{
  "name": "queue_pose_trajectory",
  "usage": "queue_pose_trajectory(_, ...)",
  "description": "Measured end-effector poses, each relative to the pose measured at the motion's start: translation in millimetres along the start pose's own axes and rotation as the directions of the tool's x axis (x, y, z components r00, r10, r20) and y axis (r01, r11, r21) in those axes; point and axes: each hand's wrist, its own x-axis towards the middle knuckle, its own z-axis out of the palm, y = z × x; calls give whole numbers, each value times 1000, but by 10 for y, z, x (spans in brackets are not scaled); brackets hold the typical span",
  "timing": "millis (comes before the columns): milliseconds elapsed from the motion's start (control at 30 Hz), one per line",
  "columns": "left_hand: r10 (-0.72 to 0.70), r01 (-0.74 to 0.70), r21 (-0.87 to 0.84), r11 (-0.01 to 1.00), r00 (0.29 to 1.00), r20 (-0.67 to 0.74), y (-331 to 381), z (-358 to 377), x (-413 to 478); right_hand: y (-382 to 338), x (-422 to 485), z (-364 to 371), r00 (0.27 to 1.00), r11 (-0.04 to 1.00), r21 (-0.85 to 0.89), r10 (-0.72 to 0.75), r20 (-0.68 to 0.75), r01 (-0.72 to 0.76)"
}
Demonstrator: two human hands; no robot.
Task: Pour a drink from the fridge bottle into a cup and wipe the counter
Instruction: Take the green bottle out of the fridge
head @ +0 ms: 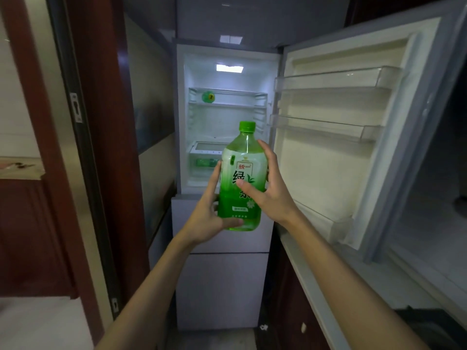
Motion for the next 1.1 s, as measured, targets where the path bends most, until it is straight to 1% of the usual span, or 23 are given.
queue_pose_trajectory(333,-14,12,-32,999,999,-52,526,695,-932,-647,-859,-396,998,1000,7,4,60,-5)
queue_pose_trajectory(467,-29,27,-46,999,999,-43,680,928,-1218,-848,-1170,-541,999,1000,-13,24,41,-24)
queue_pose_trajectory(567,-40,39,-52,998,999,-25,785,1075,-1371,-987,-1345,-646,1000,998,-55,26,12,-25)
queue_pose_trajectory(867,-7,9,-70,998,999,38,1018,1326,-1668,-1440,-1740,-873,998,987,-149,55,-37,-60)
queue_pose_trajectory(1100,32,-20,-90,996,990,139,1138,1348,-1876,-1764,-2058,-855,987,973,-195,100,-124,-124)
